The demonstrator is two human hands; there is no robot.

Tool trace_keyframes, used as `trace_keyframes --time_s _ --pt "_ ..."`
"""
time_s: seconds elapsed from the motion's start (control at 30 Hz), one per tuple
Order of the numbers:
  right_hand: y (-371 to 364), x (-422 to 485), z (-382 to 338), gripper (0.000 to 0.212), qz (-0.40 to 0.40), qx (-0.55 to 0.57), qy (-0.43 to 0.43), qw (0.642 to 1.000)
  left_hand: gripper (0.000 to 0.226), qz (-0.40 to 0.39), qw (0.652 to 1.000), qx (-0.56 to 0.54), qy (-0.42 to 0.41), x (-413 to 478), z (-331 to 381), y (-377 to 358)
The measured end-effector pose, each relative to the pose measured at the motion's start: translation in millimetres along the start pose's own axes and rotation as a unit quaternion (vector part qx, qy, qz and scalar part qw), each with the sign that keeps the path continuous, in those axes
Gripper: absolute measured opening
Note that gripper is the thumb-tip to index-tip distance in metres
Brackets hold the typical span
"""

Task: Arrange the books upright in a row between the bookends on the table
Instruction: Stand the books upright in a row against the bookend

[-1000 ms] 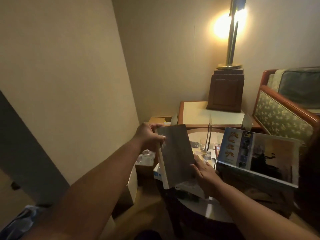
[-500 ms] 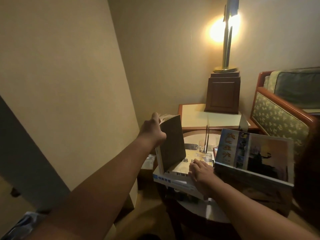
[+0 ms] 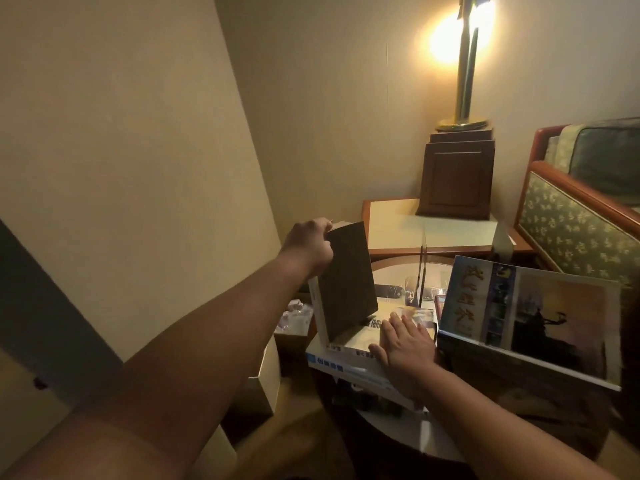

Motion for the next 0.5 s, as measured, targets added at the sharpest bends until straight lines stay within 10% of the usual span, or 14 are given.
trace_keyframes --time_s 0.17,0.5 --pt "-2 -1 1 0.146 0.025 0.000 -0.004 1.000 0.044 0.072 0.996 -0.032 -0.043 34 12 -2" --pt "-19 6 3 0.073 0.070 0.024 0.001 0.997 0.046 0.082 0.994 -0.040 -0.062 106 44 -57"
Point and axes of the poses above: each hand's wrist, its own x-axis towards the middle knuckle, its own y-axis out of the back of the hand, z = x × y, the point moved 7 cm from there along x, towards the middle knuckle, and after that the axes turned 6 degrees about -y, right-handed, at the moved point
